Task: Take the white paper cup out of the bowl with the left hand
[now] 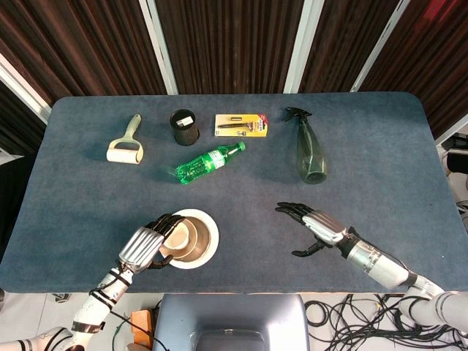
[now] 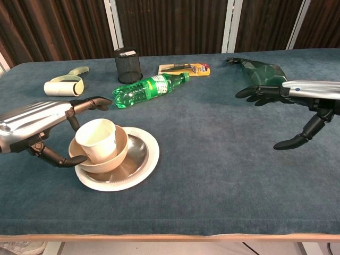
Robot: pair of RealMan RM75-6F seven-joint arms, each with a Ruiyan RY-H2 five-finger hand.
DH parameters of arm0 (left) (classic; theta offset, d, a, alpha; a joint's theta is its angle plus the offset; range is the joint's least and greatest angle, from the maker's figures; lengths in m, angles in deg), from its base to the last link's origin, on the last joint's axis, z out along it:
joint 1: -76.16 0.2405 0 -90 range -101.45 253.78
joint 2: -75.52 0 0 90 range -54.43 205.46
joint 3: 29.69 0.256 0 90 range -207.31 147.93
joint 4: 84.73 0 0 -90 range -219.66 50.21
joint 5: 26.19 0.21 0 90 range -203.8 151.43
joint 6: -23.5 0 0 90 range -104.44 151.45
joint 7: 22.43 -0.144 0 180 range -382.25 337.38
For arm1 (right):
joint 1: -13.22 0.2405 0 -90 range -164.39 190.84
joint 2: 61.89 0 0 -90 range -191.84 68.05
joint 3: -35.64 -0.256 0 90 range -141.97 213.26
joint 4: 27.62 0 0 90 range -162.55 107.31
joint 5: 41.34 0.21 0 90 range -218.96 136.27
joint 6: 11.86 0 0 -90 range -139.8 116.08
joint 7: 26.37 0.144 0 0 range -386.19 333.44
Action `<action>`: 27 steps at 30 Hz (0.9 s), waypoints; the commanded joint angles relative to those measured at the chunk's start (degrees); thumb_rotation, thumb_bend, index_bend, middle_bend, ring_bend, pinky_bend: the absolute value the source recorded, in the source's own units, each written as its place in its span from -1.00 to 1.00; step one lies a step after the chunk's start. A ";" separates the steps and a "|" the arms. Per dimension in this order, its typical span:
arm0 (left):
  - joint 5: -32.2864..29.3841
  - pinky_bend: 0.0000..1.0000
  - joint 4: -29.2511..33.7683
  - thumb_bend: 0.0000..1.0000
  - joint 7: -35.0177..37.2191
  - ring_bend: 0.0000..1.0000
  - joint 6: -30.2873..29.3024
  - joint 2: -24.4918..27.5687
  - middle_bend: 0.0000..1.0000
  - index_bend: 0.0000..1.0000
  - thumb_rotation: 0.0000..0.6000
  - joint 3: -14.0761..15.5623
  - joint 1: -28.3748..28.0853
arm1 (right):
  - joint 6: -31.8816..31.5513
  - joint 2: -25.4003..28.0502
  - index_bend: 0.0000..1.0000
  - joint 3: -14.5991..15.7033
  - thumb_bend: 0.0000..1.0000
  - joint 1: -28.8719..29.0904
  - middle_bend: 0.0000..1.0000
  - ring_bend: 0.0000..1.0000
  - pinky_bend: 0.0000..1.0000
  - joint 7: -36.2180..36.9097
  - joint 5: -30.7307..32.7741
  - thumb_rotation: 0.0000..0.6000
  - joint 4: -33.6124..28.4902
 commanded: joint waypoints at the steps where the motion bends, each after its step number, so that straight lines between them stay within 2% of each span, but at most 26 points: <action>1: -0.46 -0.29 -0.34 -0.41 -0.28 -0.81 0.13 -0.46 -0.79 -1.00 1.00 -0.14 0.02 | -0.06 -0.25 -0.99 0.38 -0.80 0.01 -0.99 -1.00 -0.85 0.25 0.17 1.00 0.58; 7: -0.64 -0.29 -0.63 -0.41 -0.55 -0.81 0.04 -0.87 -0.79 -1.00 1.00 -0.35 -0.02 | -0.85 -0.26 -0.98 0.44 -0.80 -0.18 -0.99 -1.00 -0.85 -0.13 0.74 1.00 0.75; 12: -0.63 -0.28 -1.04 -0.41 -1.12 -0.81 -0.27 -1.16 -0.79 -0.99 1.00 -0.59 -0.06 | -3.30 0.34 -0.98 0.12 -0.80 -1.60 -0.99 -1.00 -0.85 -4.47 1.22 1.00 0.14; 18: -1.02 -0.27 -1.81 -0.42 -2.28 -0.81 -0.26 -1.00 -0.79 -0.98 1.00 -0.77 -0.13 | -8.59 2.36 -0.98 -1.43 -0.80 -7.03 -1.00 -1.00 -0.85 -19.05 4.78 1.00 -3.03; 22: -1.32 -0.26 -1.48 -0.41 -3.01 -0.79 -0.51 -0.58 -0.77 -0.97 1.00 -0.67 0.13 | -13.21 5.09 -0.98 -2.33 -0.80 -13.63 -1.00 -1.00 -0.85 -31.76 10.51 1.00 -10.27; 27: -1.66 -0.24 -1.08 -0.41 -4.46 -0.76 -0.78 -0.20 -0.74 -0.96 1.00 -0.17 0.62 | -19.14 8.88 -1.00 -2.06 -0.80 -21.28 -1.00 -1.00 -0.86 -45.24 16.22 1.00 -18.06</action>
